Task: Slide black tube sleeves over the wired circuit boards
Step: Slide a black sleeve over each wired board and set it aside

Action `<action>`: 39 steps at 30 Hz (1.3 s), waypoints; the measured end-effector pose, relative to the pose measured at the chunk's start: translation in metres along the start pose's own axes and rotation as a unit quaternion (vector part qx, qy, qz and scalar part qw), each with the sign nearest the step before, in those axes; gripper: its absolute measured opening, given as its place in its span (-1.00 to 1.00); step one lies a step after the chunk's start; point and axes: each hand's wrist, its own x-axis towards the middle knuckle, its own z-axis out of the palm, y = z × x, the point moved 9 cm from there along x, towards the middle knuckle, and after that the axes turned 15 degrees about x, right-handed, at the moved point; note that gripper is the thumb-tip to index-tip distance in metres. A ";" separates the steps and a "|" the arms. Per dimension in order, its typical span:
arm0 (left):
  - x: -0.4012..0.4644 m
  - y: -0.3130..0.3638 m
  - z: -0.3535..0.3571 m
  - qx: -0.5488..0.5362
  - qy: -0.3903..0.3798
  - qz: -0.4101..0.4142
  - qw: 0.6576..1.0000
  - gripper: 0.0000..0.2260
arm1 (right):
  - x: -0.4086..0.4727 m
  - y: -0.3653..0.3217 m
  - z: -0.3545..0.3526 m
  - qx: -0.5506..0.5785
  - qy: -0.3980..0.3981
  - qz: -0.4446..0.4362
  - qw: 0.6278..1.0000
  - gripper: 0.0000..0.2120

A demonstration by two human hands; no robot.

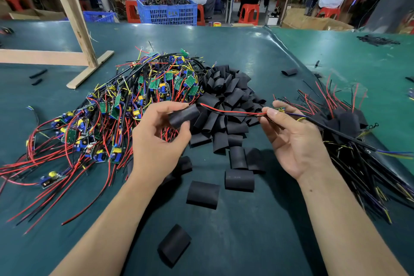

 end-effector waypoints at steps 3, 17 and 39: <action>0.000 0.002 0.003 -0.023 -0.015 -0.006 1.000 -0.74 | 0.000 -0.001 0.001 -0.001 -0.001 0.003 1.000 -0.85; -0.003 -0.003 0.021 -0.137 -0.109 -0.045 0.983 -0.67 | 0.002 -0.007 -0.004 0.002 0.010 0.004 1.000 -0.87; -0.002 -0.007 0.027 -0.306 -0.166 -0.116 0.930 -0.65 | 0.003 -0.003 -0.009 -0.050 0.024 0.017 0.998 -0.85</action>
